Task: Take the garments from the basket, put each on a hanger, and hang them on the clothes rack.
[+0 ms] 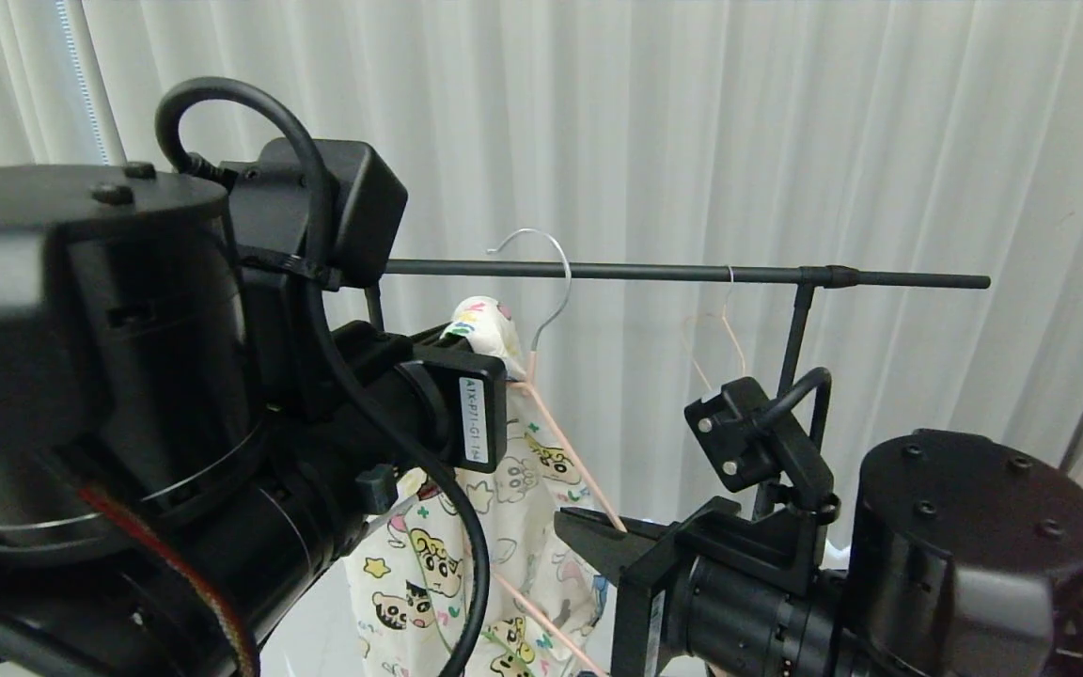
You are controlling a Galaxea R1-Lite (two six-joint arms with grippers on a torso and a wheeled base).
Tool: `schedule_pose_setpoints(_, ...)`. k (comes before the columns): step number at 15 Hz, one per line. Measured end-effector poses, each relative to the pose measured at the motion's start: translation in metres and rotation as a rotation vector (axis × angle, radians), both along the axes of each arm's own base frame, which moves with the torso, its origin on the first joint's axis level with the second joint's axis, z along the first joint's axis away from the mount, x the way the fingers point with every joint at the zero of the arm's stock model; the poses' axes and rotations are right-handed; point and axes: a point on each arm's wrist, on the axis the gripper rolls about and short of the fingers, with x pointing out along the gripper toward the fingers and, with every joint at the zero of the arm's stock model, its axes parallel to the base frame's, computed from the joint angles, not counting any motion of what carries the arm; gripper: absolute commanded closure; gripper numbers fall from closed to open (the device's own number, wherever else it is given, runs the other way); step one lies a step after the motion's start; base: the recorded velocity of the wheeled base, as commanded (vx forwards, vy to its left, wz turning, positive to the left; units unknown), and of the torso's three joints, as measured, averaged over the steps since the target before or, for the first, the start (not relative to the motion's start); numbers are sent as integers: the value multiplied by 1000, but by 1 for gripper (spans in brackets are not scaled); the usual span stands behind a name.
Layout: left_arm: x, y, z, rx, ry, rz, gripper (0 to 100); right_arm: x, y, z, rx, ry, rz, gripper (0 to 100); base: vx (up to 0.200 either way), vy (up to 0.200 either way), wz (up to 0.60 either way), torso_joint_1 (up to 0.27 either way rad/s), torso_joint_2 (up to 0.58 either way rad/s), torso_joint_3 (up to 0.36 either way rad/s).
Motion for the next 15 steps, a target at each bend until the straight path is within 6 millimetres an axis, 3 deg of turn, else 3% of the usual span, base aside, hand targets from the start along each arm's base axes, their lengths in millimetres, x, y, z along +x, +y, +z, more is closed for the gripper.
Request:
schedule_pose_setpoints(5, -8, -5, 4, -8, -14, -3, 100, 2, 8, -1, -2, -2, -15, 100, 0, 0, 0, 0, 0, 0)
schedule_pose_setpoints(15, -14, 3, -21, 66, 21, 54, 100, 16, 1, 20, 64, -110, -99, 100, 0, 0, 0, 0, 0, 0)
